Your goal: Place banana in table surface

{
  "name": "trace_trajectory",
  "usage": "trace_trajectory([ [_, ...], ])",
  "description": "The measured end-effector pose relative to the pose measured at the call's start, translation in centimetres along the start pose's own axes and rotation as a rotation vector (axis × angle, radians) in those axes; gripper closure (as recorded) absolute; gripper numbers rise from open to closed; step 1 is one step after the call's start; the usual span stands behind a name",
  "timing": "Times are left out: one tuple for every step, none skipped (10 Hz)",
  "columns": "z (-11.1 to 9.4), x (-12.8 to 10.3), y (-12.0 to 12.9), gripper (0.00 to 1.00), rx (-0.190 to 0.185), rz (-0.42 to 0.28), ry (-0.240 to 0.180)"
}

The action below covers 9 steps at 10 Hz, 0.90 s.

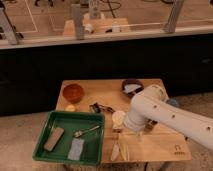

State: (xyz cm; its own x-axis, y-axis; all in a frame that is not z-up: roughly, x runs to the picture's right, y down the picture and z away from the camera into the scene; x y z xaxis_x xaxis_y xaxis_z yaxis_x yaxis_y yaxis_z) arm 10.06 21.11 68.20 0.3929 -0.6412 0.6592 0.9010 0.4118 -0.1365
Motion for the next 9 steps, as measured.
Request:
trace_trajectory([
  [1.1, 0.0, 0.0, 0.2, -0.024, -0.008, -0.002],
  [2.0, 0.0, -0.1, 0.2, -0.041, -0.015, 0.0],
  [2.8, 0.1, -0.1, 0.2, -0.059, -0.02, 0.005],
  [3.4, 0.2, -0.1, 0.2, -0.073, -0.023, 0.01],
  [4.0, 0.2, -0.2, 0.2, -0.086, -0.025, 0.014],
  [4.7, 0.2, -0.1, 0.2, -0.099, -0.025, 0.018],
  [5.4, 0.2, 0.0, 0.2, -0.107, -0.023, 0.023],
  [6.1, 0.3, 0.3, 0.2, -0.114, -0.018, 0.029],
  [6.9, 0.3, 0.5, 0.2, -0.122, -0.014, 0.033],
])
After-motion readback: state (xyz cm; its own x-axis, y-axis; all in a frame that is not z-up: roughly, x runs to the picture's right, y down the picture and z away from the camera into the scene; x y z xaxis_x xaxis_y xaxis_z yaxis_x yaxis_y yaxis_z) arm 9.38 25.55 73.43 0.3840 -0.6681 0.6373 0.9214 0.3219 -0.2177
